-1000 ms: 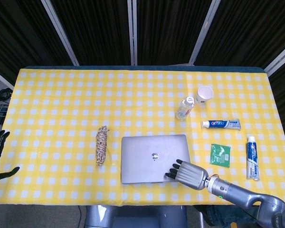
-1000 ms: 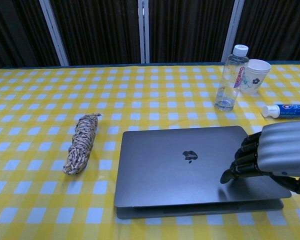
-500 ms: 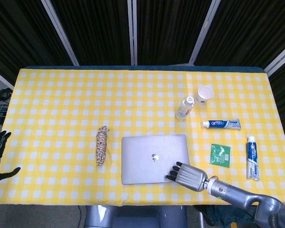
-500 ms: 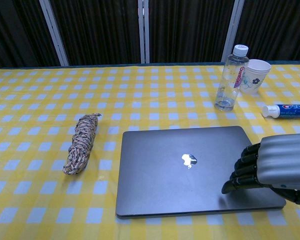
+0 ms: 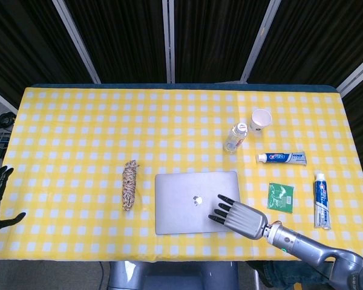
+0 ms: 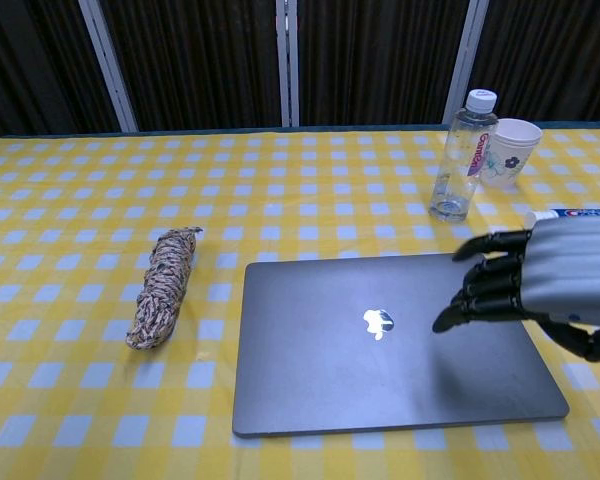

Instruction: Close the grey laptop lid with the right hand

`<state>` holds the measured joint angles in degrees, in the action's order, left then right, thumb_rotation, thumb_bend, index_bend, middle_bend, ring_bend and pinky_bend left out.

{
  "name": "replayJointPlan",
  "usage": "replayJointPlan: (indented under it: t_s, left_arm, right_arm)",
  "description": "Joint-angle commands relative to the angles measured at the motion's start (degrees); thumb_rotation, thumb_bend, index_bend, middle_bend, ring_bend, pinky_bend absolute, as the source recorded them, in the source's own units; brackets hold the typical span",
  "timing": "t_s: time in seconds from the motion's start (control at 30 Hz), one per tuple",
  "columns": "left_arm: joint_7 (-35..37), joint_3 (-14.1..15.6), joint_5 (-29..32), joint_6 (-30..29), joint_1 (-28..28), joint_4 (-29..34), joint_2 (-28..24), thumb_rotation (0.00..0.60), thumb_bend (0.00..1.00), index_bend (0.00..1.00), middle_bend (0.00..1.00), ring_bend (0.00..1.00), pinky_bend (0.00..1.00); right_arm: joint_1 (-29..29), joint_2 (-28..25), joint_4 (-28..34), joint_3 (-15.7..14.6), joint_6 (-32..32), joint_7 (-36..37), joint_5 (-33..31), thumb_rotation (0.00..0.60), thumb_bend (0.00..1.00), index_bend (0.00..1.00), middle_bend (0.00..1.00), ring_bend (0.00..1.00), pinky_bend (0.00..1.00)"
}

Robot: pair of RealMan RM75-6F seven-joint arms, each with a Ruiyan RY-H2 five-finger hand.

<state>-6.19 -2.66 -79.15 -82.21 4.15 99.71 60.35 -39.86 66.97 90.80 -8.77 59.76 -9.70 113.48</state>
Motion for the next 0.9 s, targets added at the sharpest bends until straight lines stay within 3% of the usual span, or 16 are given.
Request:
replayJointPlan:
  t_s: [0.03,0.07,0.13,0.2,0.23,0.57,0.9]
  left_arm:
    - [0.1,0.0,-0.1,-0.1,-0.1,0.0,-0.1,0.600,0.00,0.00,0.00,0.00,0.00]
    - [0.2,0.0,-0.2,-0.3,-0.1,0.0,-0.1,0.600,0.00,0.00,0.00,0.00,0.00]
    - [0.5,0.0,-0.5,-0.6,-0.2,0.0,-0.2,0.600,0.00,0.00,0.00,0.00,0.00]
    - [0.7,0.0,-0.8,-0.8,-0.3,0.0,-0.3,0.600,0.00,0.00,0.00,0.00,0.00]
    - [0.8,0.1,-1.0,-0.9,-0.3,0.0,-0.3,0.600,0.00,0.00,0.00,0.00,0.00]
    - [0.3,0.1,-3.3,-3.7,-1.0,-1.4,0.9,0.600,0.00,0.00,0.00,0.00,0.00]
    - [3.6,0.9,-6.3,-6.0,-2.1,-1.7,0.4,0.600,0.00,0.00,0.00,0.00,0.00]
  right_arm:
    - [3.8,-2.9,-0.5,2.8,11.0,-0.9,0.4,0.600,0.90,0.16,0.20,0.17,0.04]
    - [5.7,-3.2,-1.0,4.2,14.6,-1.4,-1.5,0.600,0.79,0.15,0.18,0.16,0.04]
    - [10.0,-3.2,-1.2,5.6,19.8,-3.0,-5.4,0.600,0.30,0.09,0.12,0.09,0.01]
    - [12.7,-3.8,-0.5,6.1,22.0,-2.6,-8.9,0.600,0.05,0.02,0.04,0.03,0.00]
    - [14.0,-4.2,-0.1,6.2,23.1,-1.9,-10.5,0.600,0.01,0.01,0.02,0.01,0.00]
    - [26.1,-4.8,2.9,6.6,33.1,6.5,-21.1,0.600,0.00,0.00,0.00,0.00,0.00]
    - [32.4,-2.4,-0.3,6.4,35.8,6.5,-24.0,0.600,0.00,0.00,0.00,0.00,0.00]
